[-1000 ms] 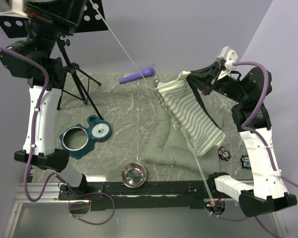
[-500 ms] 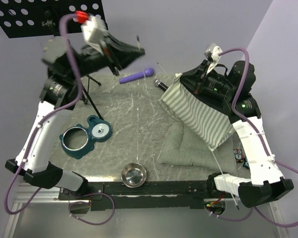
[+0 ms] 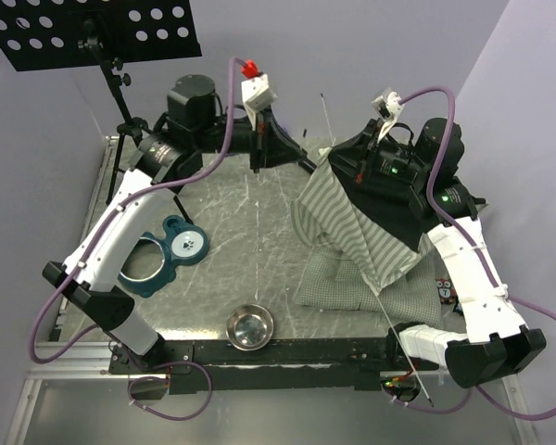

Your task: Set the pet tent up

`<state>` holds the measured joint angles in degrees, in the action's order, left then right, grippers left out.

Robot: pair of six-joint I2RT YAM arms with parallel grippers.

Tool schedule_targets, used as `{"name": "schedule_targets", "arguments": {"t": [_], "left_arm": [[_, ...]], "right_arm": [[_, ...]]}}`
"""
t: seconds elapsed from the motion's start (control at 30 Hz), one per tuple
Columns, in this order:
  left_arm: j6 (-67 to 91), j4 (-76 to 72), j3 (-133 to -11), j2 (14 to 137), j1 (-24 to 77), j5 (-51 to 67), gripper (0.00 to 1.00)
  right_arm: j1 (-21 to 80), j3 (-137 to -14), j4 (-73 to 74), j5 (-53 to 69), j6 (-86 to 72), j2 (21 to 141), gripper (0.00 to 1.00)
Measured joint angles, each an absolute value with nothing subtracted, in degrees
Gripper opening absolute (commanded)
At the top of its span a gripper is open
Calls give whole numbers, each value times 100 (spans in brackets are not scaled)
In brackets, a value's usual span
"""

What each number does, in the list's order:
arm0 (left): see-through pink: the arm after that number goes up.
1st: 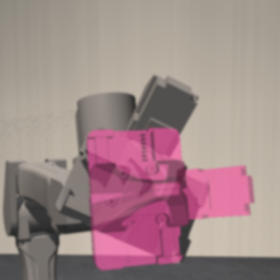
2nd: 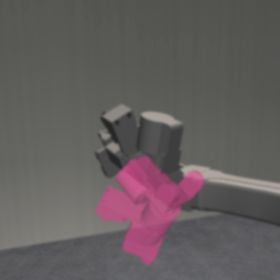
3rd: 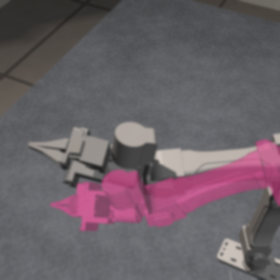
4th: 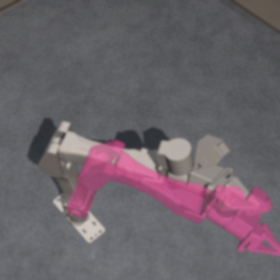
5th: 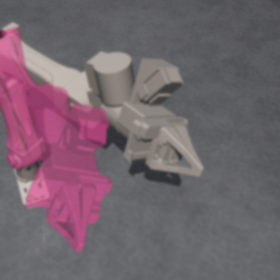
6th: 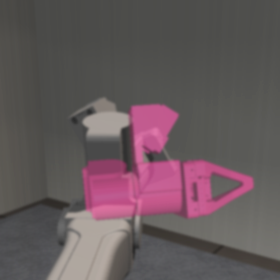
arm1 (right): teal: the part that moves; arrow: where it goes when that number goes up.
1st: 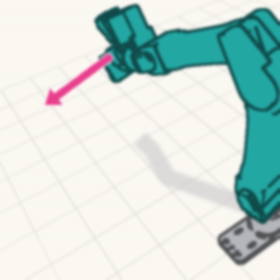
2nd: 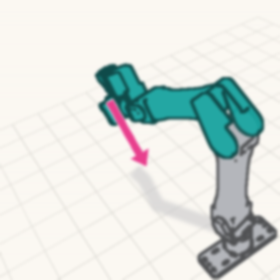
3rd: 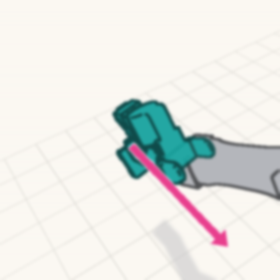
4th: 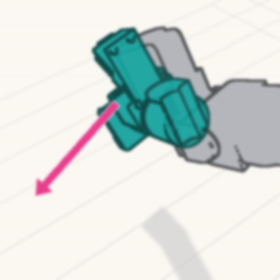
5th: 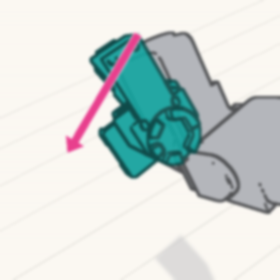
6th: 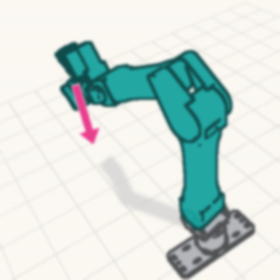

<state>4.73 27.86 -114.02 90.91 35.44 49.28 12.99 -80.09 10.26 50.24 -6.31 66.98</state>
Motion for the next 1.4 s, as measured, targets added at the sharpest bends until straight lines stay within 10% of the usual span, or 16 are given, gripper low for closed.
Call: {"name": "schedule_targets", "arguments": {"t": [1.4], "left_arm": [[980, 3319, -10534, 9557, 3693, 6211, 0]], "right_arm": [[1339, -7638, 344, 5468, -1542, 6674, 0]]}}
